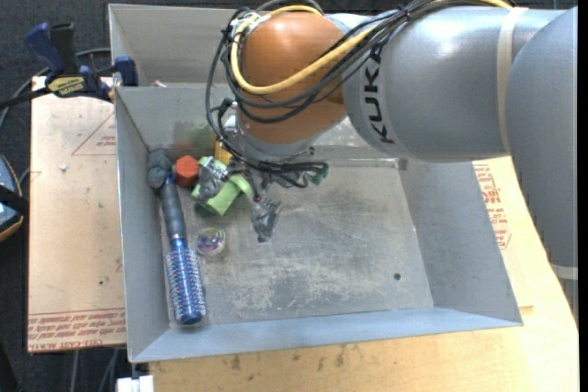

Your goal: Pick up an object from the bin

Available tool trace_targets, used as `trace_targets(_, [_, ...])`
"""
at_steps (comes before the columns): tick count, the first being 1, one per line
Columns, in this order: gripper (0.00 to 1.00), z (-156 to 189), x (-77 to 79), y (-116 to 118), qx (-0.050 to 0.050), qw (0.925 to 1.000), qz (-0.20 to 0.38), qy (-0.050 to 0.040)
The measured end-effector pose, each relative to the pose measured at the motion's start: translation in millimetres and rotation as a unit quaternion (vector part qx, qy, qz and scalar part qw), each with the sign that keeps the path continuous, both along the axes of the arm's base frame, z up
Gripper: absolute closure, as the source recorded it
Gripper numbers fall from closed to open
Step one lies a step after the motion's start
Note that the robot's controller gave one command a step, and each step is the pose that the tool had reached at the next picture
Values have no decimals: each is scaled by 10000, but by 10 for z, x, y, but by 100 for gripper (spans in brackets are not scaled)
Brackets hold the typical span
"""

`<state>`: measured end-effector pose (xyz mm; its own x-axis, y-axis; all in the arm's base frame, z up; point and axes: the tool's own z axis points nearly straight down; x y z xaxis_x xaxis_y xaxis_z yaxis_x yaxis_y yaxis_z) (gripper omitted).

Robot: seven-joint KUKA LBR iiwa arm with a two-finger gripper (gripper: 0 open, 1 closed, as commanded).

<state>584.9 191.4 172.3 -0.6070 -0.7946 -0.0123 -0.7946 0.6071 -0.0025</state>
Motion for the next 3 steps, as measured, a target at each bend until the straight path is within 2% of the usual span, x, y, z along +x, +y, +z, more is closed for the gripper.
trace_targets(1, [0, -348, 289, -131, -6, 9983, -588, 23])
trace_targets(2, [0, -170, 601, -231, -17, 9977, -680, 14])
trace_targets(3, [0, -720, 647, -41, -20, 9998, -186, 25])
